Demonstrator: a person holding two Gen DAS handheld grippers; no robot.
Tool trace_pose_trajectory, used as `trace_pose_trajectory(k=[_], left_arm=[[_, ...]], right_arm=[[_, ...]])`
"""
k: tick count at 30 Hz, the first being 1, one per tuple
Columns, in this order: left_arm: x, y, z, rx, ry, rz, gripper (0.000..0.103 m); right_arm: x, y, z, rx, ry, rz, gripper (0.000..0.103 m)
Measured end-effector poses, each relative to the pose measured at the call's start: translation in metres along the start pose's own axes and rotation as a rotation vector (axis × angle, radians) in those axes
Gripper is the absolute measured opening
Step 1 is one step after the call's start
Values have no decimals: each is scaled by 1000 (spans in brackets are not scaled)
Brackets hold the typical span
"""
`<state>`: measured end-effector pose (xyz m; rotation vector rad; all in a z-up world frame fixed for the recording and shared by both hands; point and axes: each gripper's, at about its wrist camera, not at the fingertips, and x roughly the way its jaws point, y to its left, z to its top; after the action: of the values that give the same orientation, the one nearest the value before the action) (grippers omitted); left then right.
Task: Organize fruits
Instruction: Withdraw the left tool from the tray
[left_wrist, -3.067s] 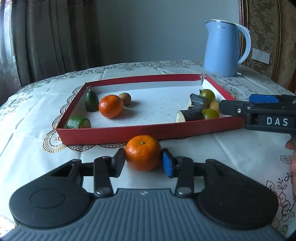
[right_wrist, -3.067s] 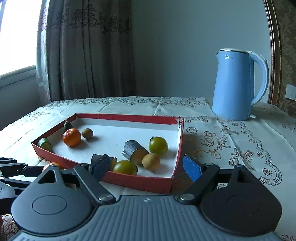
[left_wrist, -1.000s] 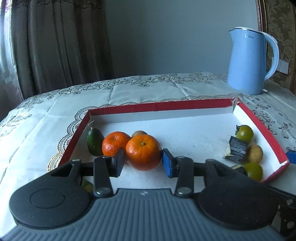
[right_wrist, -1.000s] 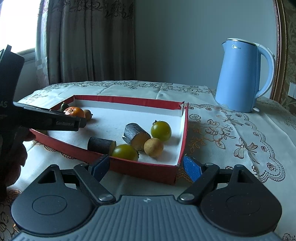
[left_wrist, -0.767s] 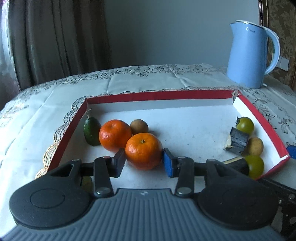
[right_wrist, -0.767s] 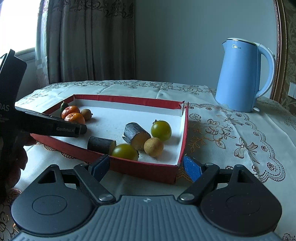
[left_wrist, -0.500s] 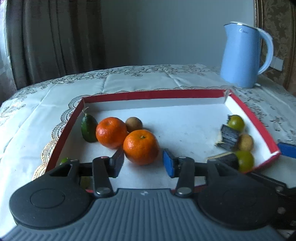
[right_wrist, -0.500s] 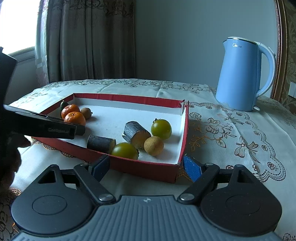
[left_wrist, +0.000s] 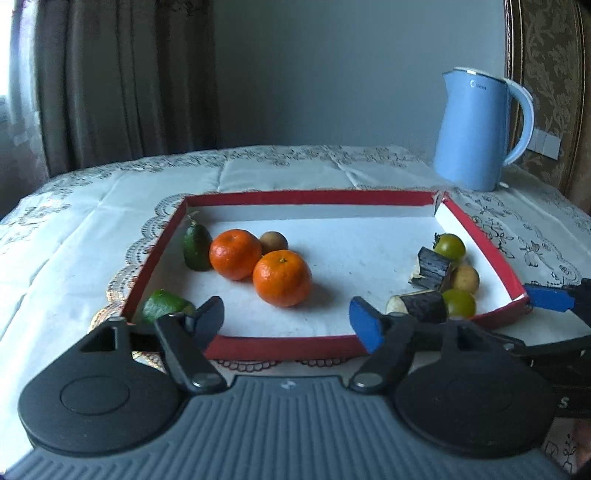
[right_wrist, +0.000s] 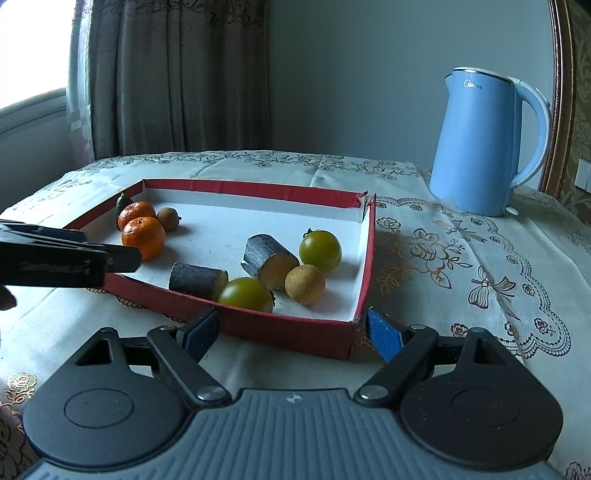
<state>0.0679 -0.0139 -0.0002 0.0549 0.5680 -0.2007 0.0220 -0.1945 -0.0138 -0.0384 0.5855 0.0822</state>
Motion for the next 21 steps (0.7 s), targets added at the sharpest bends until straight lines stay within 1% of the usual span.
trace_pose_trajectory(k=[2, 3, 6, 10, 12, 15, 16, 17, 19, 21], left_arm=[[-5, 0, -2, 4, -10, 9, 76], [-7, 0, -2, 2, -11, 9, 78], [-12, 2, -5, -16, -11, 6, 80], [-24, 7, -11, -46, -9, 6, 85], [-31, 9, -14, -60, -7, 10, 90], [-46, 10, -20, -79, -16, 27, 95], [-51, 10, -22, -85, -21, 27, 97], [-56, 10, -23, -87, -25, 28, 98], [-63, 9, -25, -84, -30, 38, 100], [-70, 6, -26, -71, -37, 51, 102]], right_arm=[[0, 0, 0, 2, 1, -1, 87], [0, 0, 0, 2, 1, -1, 87], [0, -1, 0, 7, 3, -3, 87], [-1, 0, -1, 17, 7, -27, 87], [-5, 1, -3, 46, 14, -40, 87], [-15, 1, -6, 129, 20, -12, 87], [-19, 3, -7, 149, 17, -15, 87], [-23, 6, -8, 152, 11, -25, 88], [-29, 13, -8, 132, -5, -42, 96], [-32, 19, -6, 127, -13, -75, 97]])
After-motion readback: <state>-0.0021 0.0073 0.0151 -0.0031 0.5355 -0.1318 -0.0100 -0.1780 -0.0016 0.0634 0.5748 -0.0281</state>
